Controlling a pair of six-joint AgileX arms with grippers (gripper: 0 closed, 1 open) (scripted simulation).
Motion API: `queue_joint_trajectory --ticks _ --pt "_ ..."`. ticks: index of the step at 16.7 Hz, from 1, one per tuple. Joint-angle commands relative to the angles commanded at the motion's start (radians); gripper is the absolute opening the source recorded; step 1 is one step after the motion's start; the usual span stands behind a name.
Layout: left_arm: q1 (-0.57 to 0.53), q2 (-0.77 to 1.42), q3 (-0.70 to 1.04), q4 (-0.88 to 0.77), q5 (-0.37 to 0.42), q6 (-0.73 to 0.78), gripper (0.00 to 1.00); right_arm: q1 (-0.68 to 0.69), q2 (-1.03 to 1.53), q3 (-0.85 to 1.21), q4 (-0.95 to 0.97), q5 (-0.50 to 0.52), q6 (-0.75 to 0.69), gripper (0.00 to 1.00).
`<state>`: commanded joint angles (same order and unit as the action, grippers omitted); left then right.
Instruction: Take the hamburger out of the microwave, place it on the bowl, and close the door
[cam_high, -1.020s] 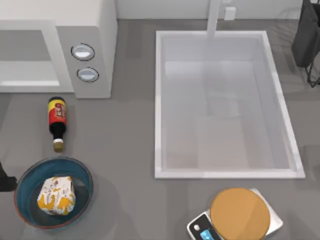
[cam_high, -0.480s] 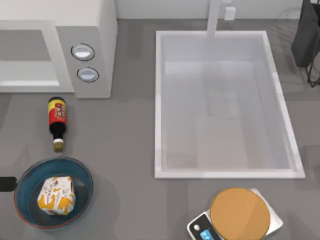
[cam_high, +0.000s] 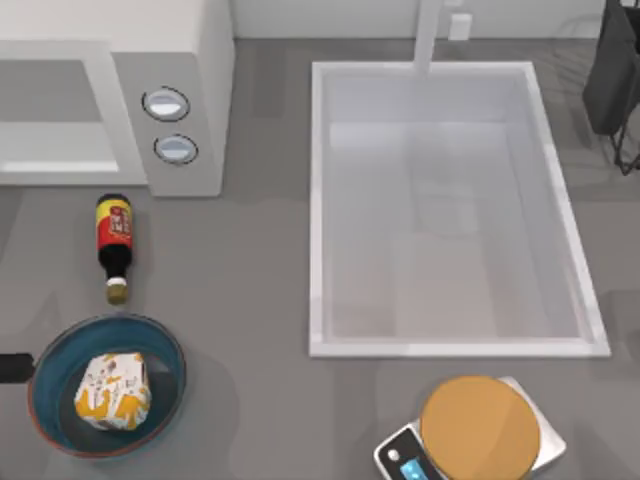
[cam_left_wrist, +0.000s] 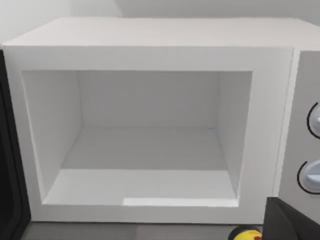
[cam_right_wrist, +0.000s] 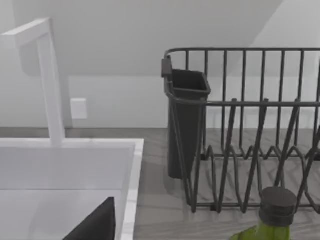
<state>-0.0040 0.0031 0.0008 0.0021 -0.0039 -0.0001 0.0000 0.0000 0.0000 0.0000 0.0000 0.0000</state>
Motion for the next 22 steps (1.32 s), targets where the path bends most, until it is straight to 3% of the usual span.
queue_joint_trajectory --ticks 5,11,18,22 --pt "-0.11 0.057 0.012 0.045 -0.11 0.001 0.0 0.0 0.0 0.0 0.0 0.0 0.0 1.0" --pt "-0.133 0.076 0.011 0.065 -0.134 0.001 0.0 0.0 0.0 0.0 0.0 0.0 0.0 1.0" --pt "-0.365 0.296 0.03 0.264 -0.365 0.004 0.0 0.0 0.0 0.0 0.0 0.0 0.0 1.0" --pt "-0.383 0.314 0.032 0.282 -0.382 0.004 0.0 0.0 0.0 0.0 0.0 0.0 0.0 1.0"
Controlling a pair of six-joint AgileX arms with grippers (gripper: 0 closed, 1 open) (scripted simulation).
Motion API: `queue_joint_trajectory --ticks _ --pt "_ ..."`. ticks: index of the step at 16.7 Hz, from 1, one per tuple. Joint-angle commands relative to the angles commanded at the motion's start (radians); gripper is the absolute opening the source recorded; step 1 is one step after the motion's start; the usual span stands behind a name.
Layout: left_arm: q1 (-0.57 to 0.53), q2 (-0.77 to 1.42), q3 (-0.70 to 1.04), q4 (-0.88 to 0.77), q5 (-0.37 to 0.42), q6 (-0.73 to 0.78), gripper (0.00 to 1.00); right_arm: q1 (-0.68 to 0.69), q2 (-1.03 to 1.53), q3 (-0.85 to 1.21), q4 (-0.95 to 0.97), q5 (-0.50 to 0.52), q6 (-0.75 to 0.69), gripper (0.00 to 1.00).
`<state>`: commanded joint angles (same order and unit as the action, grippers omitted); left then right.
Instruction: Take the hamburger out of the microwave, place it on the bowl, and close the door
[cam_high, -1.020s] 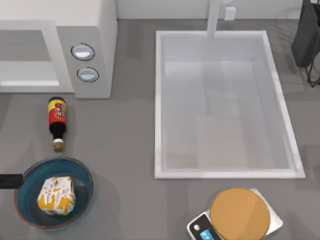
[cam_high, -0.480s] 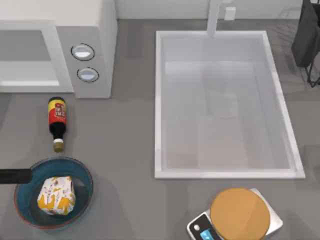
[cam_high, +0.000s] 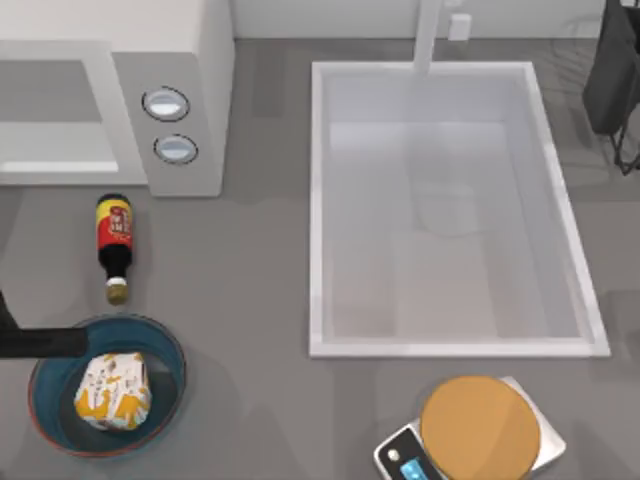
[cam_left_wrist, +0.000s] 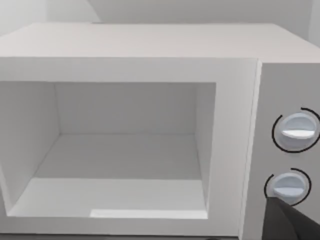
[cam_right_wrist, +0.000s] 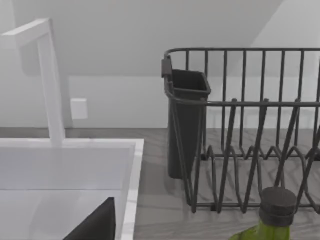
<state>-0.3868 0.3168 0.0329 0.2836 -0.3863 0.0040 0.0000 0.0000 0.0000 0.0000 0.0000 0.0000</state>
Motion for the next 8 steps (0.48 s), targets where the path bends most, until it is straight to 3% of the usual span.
queue_joint_trajectory --ticks 3,8 --pt "-0.014 -0.021 -0.011 -0.016 -0.014 -0.001 0.0 0.0 0.0 0.0 0.0 0.0 0.0 1.0" --pt "-0.152 -0.186 -0.059 -0.124 -0.152 -0.005 0.0 0.0 0.0 0.0 0.0 0.0 0.0 1.0"
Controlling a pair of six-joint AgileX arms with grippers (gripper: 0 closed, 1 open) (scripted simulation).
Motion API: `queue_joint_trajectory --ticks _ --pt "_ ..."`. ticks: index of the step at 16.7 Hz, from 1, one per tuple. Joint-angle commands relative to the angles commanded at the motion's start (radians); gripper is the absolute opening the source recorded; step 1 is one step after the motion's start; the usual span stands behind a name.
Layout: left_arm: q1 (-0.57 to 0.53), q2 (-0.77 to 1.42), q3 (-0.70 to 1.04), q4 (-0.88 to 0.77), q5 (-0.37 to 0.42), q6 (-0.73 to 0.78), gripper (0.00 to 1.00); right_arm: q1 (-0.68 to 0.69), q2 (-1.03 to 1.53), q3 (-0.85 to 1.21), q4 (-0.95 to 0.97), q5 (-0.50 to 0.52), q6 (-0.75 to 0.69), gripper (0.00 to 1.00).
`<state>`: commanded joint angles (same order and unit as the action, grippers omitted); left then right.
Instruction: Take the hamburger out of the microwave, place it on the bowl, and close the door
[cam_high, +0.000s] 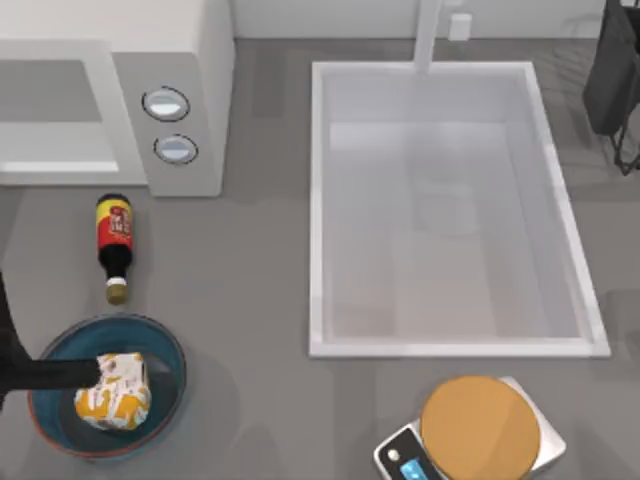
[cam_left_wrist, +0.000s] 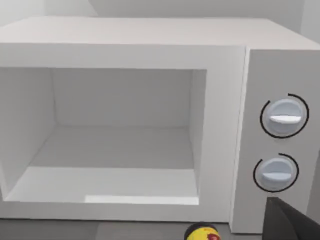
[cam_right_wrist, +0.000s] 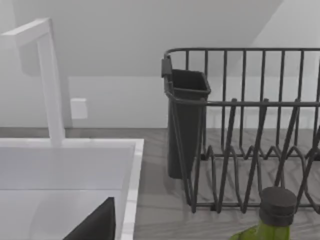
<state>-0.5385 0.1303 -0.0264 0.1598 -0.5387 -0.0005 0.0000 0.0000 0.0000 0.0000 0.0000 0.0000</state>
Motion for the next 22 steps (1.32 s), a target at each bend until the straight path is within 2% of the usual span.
queue_joint_trajectory --ticks 2,7,10,14,22 --pt "-0.033 -0.035 -0.013 -0.03 -0.033 -0.001 0.0 0.0 0.0 0.0 0.0 0.0 0.0 1.0" --pt "-0.031 -0.033 -0.009 -0.029 -0.032 -0.002 0.0 0.0 0.0 0.0 0.0 0.0 0.0 1.0" --pt "0.031 0.025 0.051 -0.062 0.029 0.051 0.0 0.0 0.0 0.0 0.0 0.0 0.0 1.0" --pt "0.257 0.249 0.259 -0.167 0.224 0.204 0.0 0.0 0.0 0.0 0.0 0.0 0.0 1.0" --pt "0.916 0.936 0.858 -0.508 0.744 0.602 0.0 0.0 0.0 0.0 0.0 0.0 0.0 1.0"
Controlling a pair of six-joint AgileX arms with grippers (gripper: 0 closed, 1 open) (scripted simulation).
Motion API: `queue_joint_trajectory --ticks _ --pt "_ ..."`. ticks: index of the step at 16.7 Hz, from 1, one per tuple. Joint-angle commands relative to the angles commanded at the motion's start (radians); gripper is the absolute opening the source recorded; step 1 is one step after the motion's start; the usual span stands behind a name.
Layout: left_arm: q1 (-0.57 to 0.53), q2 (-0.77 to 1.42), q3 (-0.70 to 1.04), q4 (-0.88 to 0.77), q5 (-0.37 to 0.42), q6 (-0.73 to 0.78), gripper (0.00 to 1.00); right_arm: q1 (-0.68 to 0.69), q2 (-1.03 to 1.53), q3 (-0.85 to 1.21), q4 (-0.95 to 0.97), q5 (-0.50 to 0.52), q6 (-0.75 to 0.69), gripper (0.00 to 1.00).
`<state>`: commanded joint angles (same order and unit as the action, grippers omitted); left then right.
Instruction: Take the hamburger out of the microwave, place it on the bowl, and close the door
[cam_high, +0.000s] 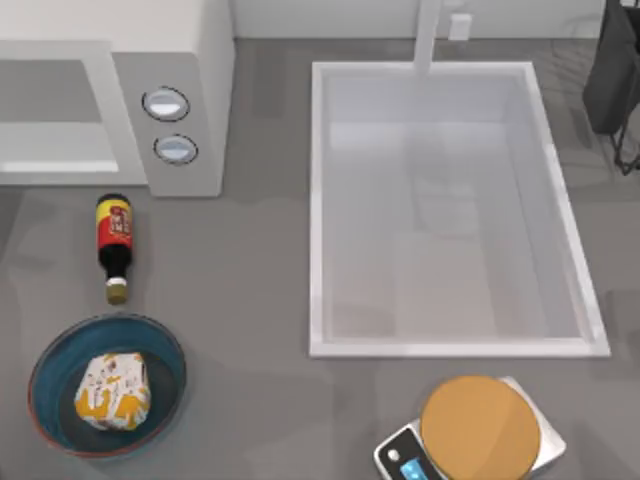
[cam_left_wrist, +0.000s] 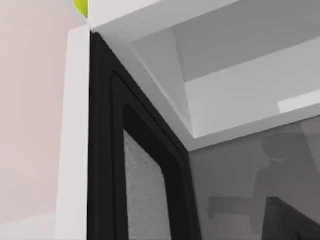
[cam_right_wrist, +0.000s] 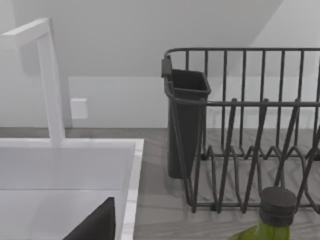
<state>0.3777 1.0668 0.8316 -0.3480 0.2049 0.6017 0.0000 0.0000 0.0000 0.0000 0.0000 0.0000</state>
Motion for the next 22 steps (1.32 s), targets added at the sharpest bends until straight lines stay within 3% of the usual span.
queue_joint_trajectory --ticks 5,9,13,22 --pt "0.397 0.41 0.335 -0.217 0.278 0.192 0.0 0.0 0.0 0.0 0.0 0.0 0.0 1.0" --pt "0.603 0.626 0.498 -0.35 0.417 0.286 0.0 0.0 0.0 0.0 0.0 0.0 0.0 1.0" --pt "0.673 0.696 0.566 -0.418 0.467 0.324 0.0 0.0 0.0 0.0 0.0 0.0 0.0 1.0" --pt "0.672 0.72 0.508 -0.344 0.466 0.325 0.0 0.0 0.0 0.0 0.0 0.0 0.0 1.0"
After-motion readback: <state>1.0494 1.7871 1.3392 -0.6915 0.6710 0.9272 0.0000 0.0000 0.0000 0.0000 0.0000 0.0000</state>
